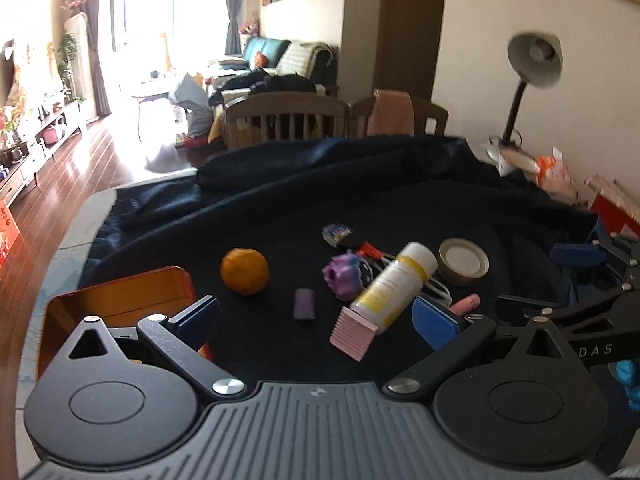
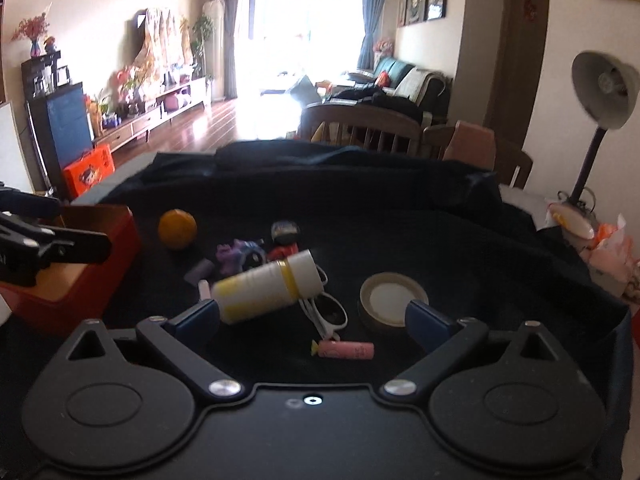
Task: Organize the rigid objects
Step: 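Grasp the pink eraser block with the left tool while the right tool grasps the pink lip balm tube, then carry the eraser into the tin with the left tool while the right tool drops the lip balm there, then lift both open tools out of the tin back over the table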
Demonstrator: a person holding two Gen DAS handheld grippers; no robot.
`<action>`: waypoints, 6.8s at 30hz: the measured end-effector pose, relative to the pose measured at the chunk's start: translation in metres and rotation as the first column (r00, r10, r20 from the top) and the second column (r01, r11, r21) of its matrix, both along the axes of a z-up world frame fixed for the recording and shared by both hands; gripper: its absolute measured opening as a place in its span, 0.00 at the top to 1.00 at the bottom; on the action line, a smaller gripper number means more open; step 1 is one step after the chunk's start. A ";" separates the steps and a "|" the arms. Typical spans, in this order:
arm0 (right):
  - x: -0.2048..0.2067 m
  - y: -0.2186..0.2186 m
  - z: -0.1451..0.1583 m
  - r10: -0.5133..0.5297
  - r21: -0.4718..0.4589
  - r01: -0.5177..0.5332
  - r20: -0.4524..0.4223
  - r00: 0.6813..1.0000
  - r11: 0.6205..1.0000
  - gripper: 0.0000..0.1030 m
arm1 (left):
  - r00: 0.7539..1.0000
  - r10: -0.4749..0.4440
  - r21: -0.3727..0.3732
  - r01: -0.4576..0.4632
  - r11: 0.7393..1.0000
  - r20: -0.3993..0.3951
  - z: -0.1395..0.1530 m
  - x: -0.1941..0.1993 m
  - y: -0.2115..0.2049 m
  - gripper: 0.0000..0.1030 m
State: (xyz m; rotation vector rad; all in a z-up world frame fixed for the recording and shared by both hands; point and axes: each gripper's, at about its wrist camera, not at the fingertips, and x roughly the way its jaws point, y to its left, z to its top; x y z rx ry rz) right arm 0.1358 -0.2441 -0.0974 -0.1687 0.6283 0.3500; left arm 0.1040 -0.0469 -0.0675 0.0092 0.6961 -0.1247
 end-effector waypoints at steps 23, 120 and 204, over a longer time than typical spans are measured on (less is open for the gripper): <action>0.073 -0.015 -0.067 0.029 -0.033 -0.037 -0.223 0.974 0.999 0.14 | 0.959 -0.029 0.033 0.039 0.999 -0.282 -0.090 0.088 -0.033 0.06; -0.007 0.220 0.010 0.441 -0.028 -0.449 -0.137 0.887 0.893 0.43 | 0.928 0.250 -0.065 -0.278 0.958 -0.275 -0.031 0.010 0.200 0.62; -0.037 0.119 0.045 0.307 0.116 -0.305 0.004 0.952 0.945 0.02 | 0.987 0.136 -0.053 -0.141 0.989 -0.084 0.020 -0.022 0.129 0.27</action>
